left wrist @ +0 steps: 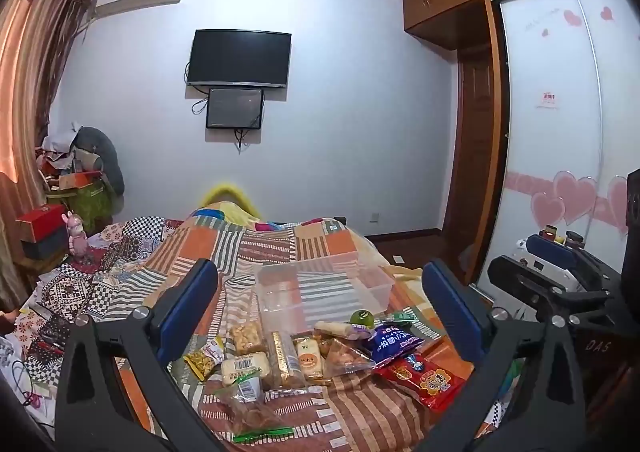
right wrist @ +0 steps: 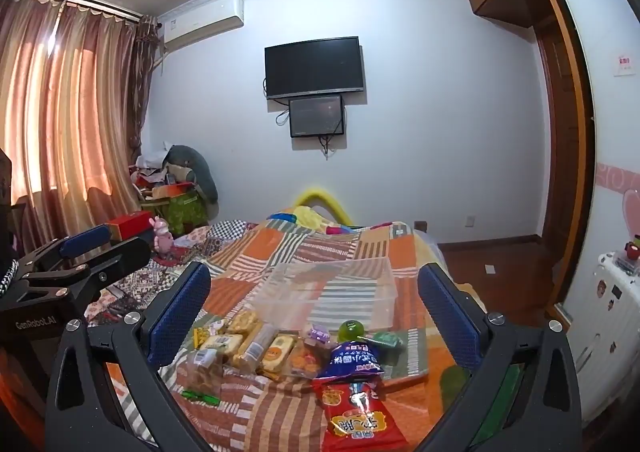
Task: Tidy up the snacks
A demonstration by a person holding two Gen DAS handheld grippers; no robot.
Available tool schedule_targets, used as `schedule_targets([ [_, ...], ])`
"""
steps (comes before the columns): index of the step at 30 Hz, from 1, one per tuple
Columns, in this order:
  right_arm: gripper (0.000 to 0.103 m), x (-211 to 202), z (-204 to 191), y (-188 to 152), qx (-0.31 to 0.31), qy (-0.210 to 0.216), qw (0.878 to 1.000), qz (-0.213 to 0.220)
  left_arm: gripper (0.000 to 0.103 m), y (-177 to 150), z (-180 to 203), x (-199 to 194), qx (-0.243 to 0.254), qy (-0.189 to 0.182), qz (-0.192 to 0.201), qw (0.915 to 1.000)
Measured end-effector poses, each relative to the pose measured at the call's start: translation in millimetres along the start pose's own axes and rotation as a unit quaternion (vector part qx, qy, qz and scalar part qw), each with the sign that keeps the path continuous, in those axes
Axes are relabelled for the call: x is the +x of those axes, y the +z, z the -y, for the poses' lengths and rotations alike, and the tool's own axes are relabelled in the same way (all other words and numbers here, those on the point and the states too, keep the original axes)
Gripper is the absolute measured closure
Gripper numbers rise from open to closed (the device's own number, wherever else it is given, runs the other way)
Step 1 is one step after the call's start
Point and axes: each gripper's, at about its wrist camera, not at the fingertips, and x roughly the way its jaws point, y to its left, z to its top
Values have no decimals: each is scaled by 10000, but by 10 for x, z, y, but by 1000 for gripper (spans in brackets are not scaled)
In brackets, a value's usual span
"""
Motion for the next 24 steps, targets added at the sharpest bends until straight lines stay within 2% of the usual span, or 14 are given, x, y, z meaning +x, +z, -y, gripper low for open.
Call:
schedule_targets([
  [24,0,-20,-24,41,-11,19,10000,9,0,-3,-11,-15,-33,-39,-35,10000],
])
